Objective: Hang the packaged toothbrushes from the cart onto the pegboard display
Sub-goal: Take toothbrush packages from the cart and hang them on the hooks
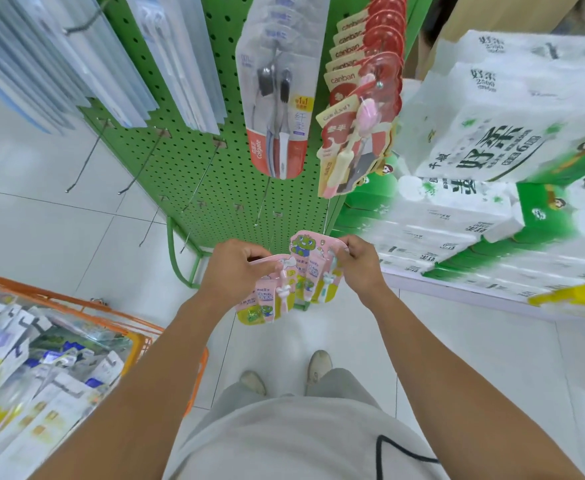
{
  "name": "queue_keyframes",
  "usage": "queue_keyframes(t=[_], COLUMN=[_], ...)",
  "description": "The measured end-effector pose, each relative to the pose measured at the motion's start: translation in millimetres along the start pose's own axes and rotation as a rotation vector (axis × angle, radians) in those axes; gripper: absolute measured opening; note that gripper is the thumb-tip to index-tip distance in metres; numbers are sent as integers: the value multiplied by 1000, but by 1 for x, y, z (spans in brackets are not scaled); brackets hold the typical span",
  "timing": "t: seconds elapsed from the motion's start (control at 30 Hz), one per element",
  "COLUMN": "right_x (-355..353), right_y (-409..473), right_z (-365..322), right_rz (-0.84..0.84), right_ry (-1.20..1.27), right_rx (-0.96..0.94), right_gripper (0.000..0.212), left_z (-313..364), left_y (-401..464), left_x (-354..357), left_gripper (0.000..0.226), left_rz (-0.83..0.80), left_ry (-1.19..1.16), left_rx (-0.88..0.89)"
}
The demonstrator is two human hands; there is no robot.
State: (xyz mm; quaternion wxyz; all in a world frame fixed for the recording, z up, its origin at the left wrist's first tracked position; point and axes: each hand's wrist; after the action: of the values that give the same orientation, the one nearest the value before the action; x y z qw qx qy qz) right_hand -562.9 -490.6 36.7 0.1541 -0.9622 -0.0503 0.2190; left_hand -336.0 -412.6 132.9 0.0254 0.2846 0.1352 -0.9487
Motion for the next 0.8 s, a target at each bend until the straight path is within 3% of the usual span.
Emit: queue_keyframes(t=[0.27, 0.37, 0.5, 0.6, 0.67, 0.73, 0.8], right_x=[-10, -13, -23, -27, -24, -24, -27], right_y=[54, 75, 94, 96, 81, 46, 3], right_z=[-32, -45, -60, -58, -46, -33, -25], right_rz=[77, 145, 223, 225, 187, 92, -173], right_ry=[-140, -117, -7, -20, -35, 77, 158], right_rx=[-54, 18, 92, 180, 256, 271, 147], right_gripper=[23, 29, 20, 29, 32, 18, 28], left_z=[7, 7, 9, 11, 11, 13, 14], left_y=[9, 9, 9, 11, 12, 12, 12], left_x=[11, 13, 14, 17, 20, 25, 30], left_gripper=[9, 11, 17, 15, 11, 8, 6], left_rz=[13, 36, 63, 82, 79, 63, 51], left_ry=[8, 13, -11, -35, -74, -109, -102], left_rx=[-30, -37, -12, -11, -6, 5, 14])
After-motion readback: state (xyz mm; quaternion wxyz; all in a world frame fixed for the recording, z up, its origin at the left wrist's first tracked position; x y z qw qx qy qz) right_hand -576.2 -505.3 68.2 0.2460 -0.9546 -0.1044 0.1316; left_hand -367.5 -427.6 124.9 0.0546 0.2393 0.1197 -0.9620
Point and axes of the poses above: each hand's wrist, its own y-axis towards the middle knuckle, its own x-axis out of the palm, z = x × y
